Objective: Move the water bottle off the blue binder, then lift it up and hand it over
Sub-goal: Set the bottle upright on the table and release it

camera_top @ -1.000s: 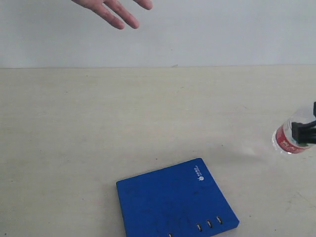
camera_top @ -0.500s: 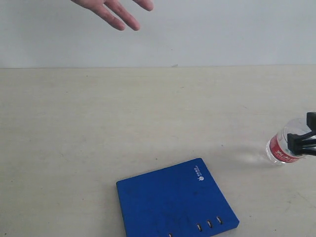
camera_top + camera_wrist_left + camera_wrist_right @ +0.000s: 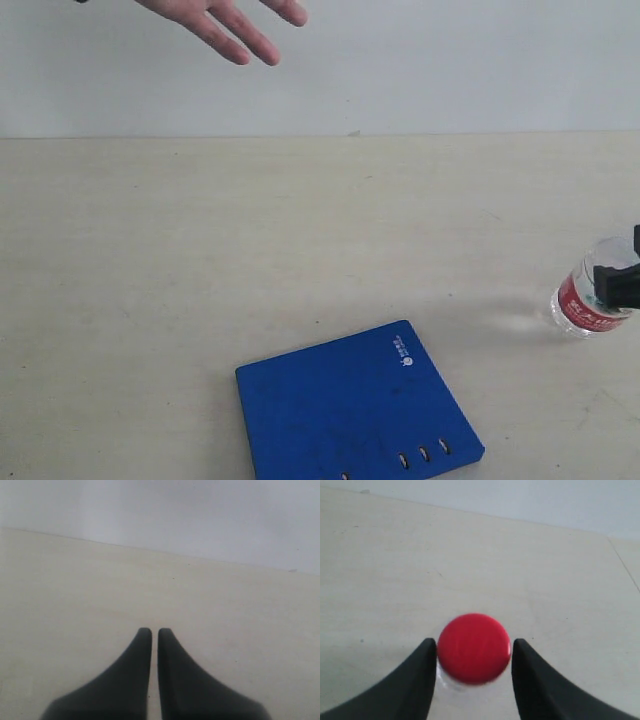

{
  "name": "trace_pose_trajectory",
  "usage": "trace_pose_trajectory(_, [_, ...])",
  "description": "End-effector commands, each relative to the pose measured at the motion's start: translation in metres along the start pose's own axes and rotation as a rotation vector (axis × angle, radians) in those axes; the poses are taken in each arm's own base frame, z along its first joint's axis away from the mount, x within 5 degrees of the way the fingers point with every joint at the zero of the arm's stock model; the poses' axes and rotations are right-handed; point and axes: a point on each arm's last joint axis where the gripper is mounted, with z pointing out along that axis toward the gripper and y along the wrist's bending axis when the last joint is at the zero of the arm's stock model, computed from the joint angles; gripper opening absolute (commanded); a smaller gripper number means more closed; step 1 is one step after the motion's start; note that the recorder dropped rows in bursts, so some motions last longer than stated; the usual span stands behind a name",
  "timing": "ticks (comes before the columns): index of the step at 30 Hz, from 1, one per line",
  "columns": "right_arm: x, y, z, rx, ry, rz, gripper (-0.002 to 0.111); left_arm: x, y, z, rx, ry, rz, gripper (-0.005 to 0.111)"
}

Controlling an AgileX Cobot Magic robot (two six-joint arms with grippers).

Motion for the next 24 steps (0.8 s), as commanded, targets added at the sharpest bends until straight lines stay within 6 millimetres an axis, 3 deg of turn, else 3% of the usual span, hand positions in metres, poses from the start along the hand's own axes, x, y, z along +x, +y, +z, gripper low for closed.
trace_pose_trajectory(1, [-0.001, -0.005, -0.001, 0.037, -0.015, -0.006, 0.043, -0.001, 0.0, 0.0, 0.006, -0.008, -0.016, 0.004])
trace_pose_trajectory(20, [-0.002, -0.007, -0.001, 0.066, -0.015, -0.013, 0.043, -0.001, 0.0, 0.0, 0.006, -0.008, -0.016, 0.004])
trace_pose_trajectory(24, [-0.016, -0.012, -0.01, 0.064, -0.073, 0.01, 0.043, -0.001, 0.0, 0.0, 0.006, -0.008, -0.016, 0.004])
